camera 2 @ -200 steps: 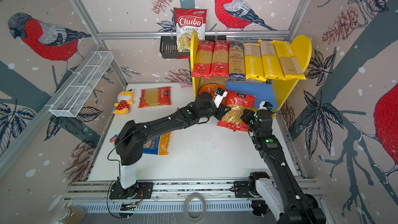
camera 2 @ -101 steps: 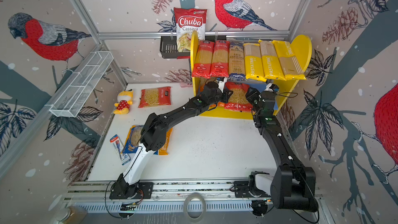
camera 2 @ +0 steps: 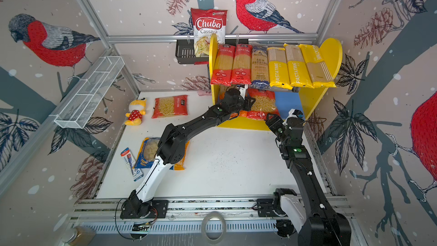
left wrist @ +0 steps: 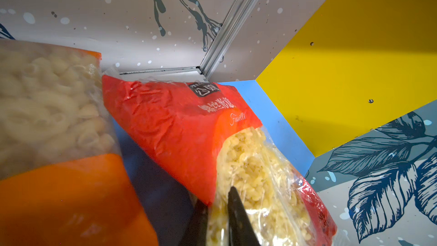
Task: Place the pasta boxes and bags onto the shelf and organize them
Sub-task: 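Lower the bag onto the blue shelf beside the orange bag and open both grippers, then withdraw both grippers and move the left gripper toward the second red fusilli bag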
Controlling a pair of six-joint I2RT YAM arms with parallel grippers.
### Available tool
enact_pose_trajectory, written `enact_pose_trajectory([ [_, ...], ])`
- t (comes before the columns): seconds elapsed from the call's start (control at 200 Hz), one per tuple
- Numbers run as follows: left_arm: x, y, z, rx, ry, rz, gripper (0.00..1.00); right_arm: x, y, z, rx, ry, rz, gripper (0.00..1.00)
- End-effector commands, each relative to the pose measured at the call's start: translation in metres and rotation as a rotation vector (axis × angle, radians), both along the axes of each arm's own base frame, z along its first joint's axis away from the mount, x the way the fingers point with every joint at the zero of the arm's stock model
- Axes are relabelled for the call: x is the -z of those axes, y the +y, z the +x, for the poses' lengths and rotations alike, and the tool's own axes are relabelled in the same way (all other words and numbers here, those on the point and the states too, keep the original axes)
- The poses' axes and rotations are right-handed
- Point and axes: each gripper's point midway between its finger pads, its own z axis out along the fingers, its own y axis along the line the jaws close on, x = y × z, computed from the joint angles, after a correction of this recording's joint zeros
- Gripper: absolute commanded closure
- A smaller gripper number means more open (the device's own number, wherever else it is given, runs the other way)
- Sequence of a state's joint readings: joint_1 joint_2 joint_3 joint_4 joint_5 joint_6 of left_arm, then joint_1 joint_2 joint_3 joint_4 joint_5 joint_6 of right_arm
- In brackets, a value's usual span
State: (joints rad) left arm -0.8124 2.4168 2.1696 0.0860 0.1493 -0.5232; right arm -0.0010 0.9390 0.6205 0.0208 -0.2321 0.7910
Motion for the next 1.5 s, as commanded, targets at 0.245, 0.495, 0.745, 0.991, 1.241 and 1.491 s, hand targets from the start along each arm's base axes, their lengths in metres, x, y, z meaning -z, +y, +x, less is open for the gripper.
enact_pose_trajectory([
  [0.245,-0.039,0.011,-0.016,0.039,-0.072,-0.010,0.67,0.006,0.030,0.027,-0.132,0.016,0.160,0.54],
  [0.495,-0.034,0.042,-0.035,0.010,-0.095,0.022,0.57,0.008,0.026,0.043,-0.114,0.006,0.148,0.64],
  [0.745,-0.033,0.079,-0.086,0.005,-0.155,0.071,0.55,0.017,0.026,0.013,-0.134,0.036,0.082,0.43],
  [0.991,-0.036,0.147,-0.120,-0.109,-0.217,0.157,0.53,0.018,0.032,-0.016,-0.176,0.086,0.010,0.37],
  [1.241,-0.007,0.253,-0.114,-0.413,-0.178,0.294,0.46,0.051,0.120,-0.052,-0.291,0.138,0.021,0.38],
  [1.491,0.048,0.367,-0.086,-0.747,0.045,0.404,0.44,0.089,0.189,-0.070,-0.430,0.233,-0.088,0.38],
])
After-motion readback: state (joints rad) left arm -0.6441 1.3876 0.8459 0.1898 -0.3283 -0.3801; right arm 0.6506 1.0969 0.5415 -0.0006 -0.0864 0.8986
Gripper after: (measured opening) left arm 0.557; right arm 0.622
